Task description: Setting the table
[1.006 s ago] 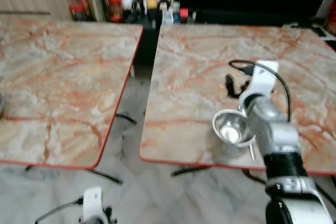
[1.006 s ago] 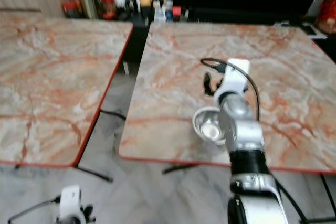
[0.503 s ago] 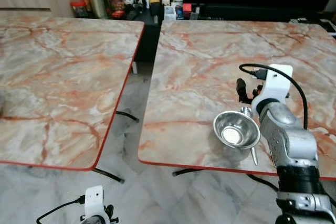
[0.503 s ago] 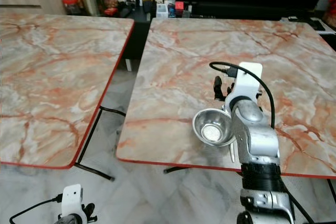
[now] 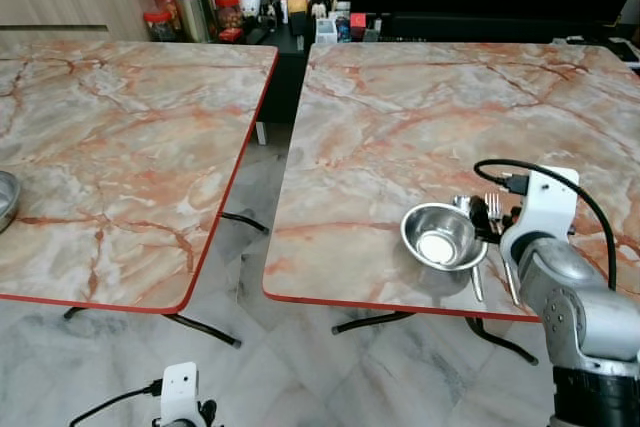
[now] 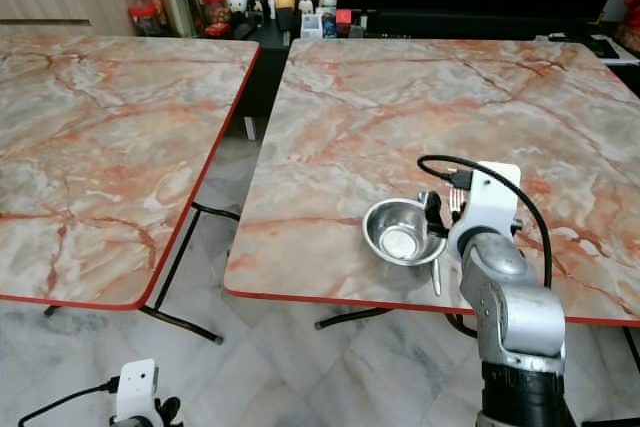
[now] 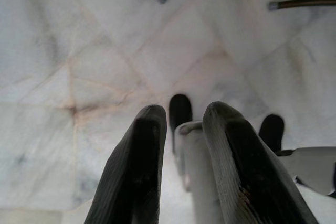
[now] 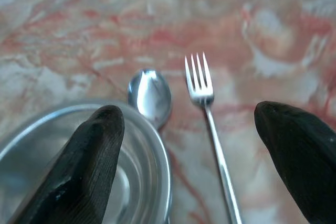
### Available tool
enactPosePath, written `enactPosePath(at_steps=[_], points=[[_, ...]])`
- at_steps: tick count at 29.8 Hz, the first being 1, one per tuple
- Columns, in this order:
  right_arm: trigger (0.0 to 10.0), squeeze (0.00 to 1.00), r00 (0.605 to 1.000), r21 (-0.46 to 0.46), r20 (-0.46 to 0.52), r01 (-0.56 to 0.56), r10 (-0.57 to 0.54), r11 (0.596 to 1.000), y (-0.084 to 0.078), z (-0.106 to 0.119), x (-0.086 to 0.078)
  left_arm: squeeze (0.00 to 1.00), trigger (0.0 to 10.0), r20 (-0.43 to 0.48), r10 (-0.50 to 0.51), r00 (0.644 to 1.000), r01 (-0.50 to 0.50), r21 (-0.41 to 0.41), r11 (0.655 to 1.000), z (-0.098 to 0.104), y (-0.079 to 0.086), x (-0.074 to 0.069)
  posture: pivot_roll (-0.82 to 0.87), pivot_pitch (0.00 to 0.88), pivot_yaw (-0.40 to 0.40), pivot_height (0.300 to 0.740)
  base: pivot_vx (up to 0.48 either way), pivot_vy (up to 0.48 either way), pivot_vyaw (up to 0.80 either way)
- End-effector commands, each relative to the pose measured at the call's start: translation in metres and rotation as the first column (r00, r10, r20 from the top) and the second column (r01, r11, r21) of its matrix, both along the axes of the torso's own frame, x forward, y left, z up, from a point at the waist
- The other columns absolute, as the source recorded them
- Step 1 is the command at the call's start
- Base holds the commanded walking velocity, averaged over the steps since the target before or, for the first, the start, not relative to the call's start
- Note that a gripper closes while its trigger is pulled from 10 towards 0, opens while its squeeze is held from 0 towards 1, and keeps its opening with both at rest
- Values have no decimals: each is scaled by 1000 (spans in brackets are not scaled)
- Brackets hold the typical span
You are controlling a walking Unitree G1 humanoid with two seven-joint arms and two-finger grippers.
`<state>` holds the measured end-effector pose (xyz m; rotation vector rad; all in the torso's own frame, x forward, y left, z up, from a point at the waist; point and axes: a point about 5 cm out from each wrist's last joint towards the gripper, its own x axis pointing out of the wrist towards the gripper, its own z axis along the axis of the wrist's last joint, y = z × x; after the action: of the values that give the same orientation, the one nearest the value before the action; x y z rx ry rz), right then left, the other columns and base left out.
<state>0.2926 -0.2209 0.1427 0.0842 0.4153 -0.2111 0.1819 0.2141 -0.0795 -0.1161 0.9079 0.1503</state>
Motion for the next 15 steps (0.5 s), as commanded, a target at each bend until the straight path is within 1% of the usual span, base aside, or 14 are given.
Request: enactPosePath(at_steps=[1,5,8,15], points=[[10000,0,1000,23,0,3,-3,1000,1,-1,-1,0,10000,-34,-19,999,20,11,1000,-3,3,-7,-110,88,19,740,0,0,0],[10000,0,999,61,42,-22,20,998,9,-1,5,0,10000,-42,-14,999,15,20,1000,-3,13,-13,-103,88,19,740,0,0,0],[10000,0,999,67,35,-39,37,997,14,-1,7,0,10000,-44,-11,999,12,22,1000,-3,17,-15,-99,94,18,740,0,0,0],[10000,0,999,73,36,-32,30,997,17,-4,11,0,10000,-49,-12,999,13,22,1000,-4,19,-17,-98,107,20,740,0,0,0]])
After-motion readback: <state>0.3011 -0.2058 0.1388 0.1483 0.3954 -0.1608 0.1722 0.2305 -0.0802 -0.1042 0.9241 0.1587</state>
